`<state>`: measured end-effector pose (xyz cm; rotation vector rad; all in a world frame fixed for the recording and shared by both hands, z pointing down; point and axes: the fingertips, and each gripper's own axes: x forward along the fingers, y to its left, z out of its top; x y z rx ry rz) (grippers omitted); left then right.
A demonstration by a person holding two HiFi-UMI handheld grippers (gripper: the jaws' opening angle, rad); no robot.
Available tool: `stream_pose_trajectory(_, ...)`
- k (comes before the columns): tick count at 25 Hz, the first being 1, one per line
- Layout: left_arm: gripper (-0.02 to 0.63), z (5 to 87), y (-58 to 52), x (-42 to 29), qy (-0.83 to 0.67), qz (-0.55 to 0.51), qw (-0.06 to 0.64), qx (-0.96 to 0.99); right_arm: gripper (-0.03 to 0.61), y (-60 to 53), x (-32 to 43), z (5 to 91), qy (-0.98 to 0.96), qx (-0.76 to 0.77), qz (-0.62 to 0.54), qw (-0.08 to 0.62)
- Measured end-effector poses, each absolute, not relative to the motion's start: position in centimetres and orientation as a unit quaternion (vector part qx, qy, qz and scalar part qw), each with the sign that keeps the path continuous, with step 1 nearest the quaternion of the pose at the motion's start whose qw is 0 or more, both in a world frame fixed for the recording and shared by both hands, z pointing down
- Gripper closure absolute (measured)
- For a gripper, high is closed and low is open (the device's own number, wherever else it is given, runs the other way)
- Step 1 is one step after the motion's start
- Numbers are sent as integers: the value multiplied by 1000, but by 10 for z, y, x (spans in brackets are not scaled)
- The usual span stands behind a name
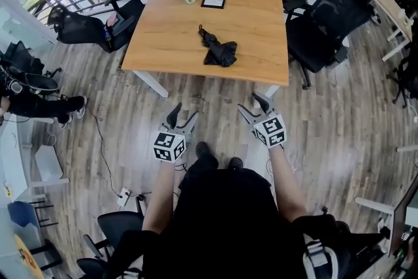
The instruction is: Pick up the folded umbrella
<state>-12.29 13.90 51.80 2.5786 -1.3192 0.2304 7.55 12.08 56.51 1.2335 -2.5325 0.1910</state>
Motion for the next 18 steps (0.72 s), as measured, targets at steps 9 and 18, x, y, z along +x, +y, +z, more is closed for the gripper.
stream_pose_trajectory(9,327,527,84,-170,-429,82,129,890,281,73,27,568,-875,449,76,162)
stream_pose_trajectory(18,327,530,35,-196,-400,84,129,903,282,39,-9,573,-866,463,80,168)
